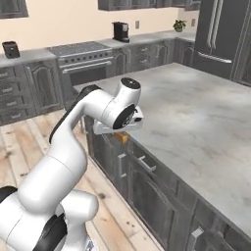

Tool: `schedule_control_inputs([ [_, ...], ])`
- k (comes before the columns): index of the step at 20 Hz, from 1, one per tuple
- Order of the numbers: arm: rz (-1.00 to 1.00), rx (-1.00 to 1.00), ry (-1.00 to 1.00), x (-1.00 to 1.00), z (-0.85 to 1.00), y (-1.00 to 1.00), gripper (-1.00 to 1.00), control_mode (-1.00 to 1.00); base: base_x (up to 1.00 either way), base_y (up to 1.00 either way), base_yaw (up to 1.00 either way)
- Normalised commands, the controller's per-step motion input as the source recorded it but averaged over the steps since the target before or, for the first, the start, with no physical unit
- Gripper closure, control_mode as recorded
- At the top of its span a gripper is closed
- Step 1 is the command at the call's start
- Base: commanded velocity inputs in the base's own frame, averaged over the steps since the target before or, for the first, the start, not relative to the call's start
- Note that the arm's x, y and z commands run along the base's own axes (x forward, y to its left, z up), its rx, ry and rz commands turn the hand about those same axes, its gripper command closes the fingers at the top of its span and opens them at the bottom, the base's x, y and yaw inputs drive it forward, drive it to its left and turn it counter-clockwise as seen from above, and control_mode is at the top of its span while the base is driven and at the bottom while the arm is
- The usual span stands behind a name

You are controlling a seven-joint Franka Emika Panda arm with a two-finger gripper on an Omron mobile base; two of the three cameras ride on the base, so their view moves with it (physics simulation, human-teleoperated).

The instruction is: Organize the utensils by type. Pick up the wooden spoons from the counter and place them in the open cabinet. Then pick up the metallic utensils from the counter and place them in the open drawer.

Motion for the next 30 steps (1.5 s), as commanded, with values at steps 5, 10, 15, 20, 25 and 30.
schedule_control_inputs([
  [5,0.00,0.00,0.00,0.00,0.00,0.00,1.00,1.00,0.81,0.43,-0.31],
  [10,0.00,0.00,0.00,0.00,0.00,0.00,1.00,1.00,0.69,0.40,-0.28],
  [15,0.00,0.00,0.00,0.00,0.00,0.00,1.00,1.00,0.61,0.38,-0.22],
  [20,0.00,0.00,0.00,0.00,0.00,0.00,1.00,1.00,0.60,0.51,-0.17],
  [25,0.00,0.00,0.00,0.00,0.00,0.00,1.00,1.00,0.62,0.74,-0.16],
  [30,0.00,0.00,0.00,0.00,0.00,0.00,1.00,1.00,0.67,0.82,-0.19],
])
